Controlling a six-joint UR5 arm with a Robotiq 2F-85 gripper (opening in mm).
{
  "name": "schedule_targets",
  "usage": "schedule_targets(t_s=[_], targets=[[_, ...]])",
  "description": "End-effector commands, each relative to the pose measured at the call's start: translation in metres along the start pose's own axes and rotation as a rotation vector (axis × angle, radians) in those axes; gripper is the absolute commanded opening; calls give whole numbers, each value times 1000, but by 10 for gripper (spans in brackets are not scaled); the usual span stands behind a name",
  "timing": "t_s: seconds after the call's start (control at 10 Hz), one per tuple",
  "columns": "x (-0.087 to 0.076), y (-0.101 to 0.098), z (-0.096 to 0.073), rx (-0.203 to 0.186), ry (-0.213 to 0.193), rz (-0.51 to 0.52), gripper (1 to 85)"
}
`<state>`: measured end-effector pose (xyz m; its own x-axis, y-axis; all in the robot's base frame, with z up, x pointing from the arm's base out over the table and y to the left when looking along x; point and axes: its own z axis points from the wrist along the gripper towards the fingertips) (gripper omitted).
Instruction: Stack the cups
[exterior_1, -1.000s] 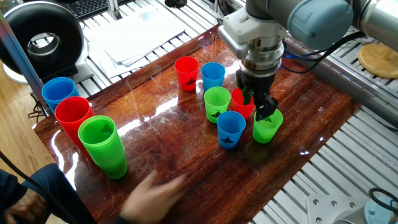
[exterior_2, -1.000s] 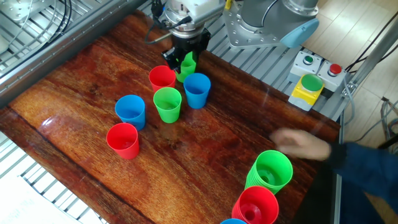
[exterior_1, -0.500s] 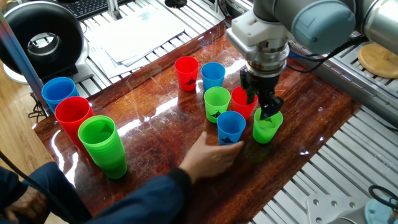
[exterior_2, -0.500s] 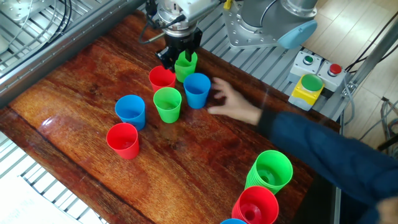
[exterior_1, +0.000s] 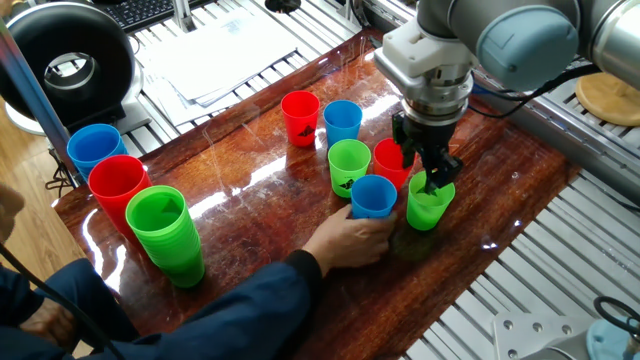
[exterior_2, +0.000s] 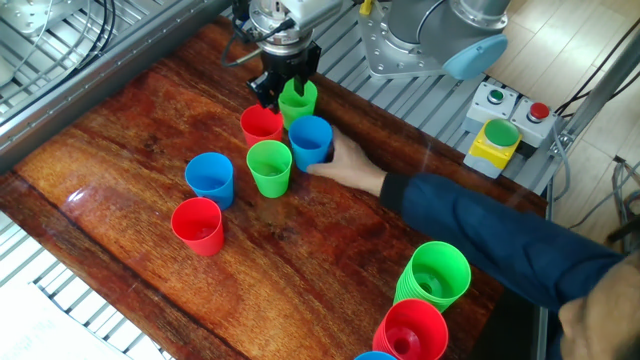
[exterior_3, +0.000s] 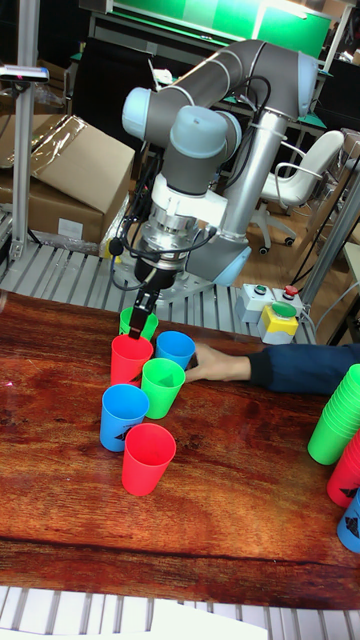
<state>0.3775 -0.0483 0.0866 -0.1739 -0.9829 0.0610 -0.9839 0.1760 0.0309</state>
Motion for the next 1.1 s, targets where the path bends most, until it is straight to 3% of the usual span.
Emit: schedule_targets(t_s=[0.0,1.0], targets=[[-3,-5,0,17,-22,-1,567],[-3,-12,6,34,-19,-7,570]])
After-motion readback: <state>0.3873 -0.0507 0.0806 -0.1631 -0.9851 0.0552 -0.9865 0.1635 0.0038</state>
